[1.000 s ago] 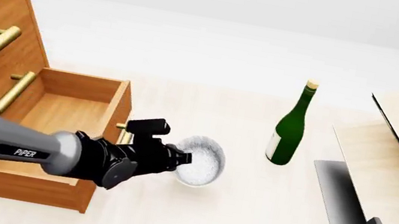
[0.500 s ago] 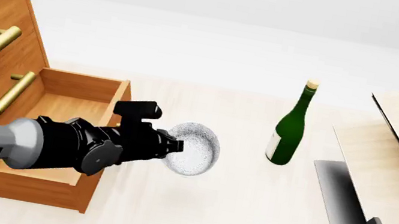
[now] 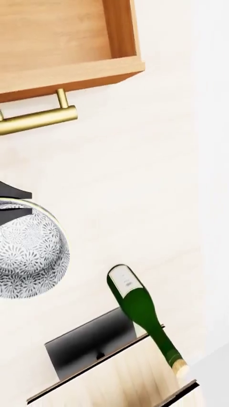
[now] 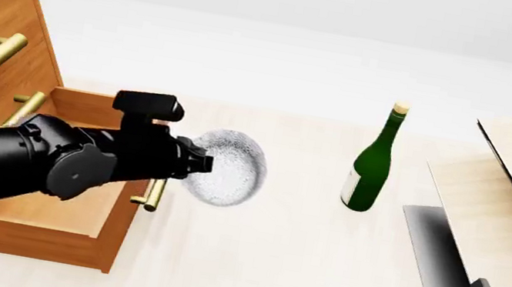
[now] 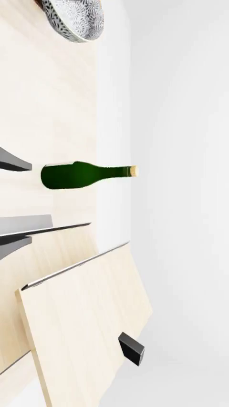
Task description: Put the bowl in the bottom drawer of the cabinet and close it.
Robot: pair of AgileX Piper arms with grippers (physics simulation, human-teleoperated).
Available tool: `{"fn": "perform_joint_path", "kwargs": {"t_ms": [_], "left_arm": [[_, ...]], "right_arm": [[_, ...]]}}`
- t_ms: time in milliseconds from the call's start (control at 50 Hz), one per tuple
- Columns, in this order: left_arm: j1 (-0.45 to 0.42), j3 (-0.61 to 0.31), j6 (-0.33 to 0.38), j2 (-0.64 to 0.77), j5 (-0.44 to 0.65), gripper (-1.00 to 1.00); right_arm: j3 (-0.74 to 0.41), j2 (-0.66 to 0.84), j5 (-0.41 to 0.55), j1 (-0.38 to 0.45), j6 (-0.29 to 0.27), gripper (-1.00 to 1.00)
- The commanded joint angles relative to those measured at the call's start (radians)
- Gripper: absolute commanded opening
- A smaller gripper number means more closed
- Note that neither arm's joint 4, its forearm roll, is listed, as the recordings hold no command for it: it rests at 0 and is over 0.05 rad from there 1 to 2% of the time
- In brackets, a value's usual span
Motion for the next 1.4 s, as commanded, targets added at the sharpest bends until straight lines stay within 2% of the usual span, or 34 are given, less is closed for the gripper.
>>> {"fn": "perform_joint_path", "kwargs": {"t_ms": [20,260,720,1000,1400], "left_arm": [[0.025,0.018,0.028,-0.059,0.058,-1.00],[0.061,0.022,0.068,-0.229,0.179,-1.00],[0.144,0.008,0.080,-0.457,0.348,-1.00],[0.215,0.027,0.050,-0.549,0.399,-1.00],[0.346,0.073,0.021,-0.591,0.397,-1.00]], "right_arm": [[0.000,0.000,0.000,0.000,0.000,1.00],[0.000,0.000,0.000,0.000,0.000,1.00],[0.000,0.000,0.000,0.000,0.000,1.00],[0.000,0.000,0.000,0.000,0.000,1.00],[0.000,0.000,0.000,0.000,0.000,1.00]]}}
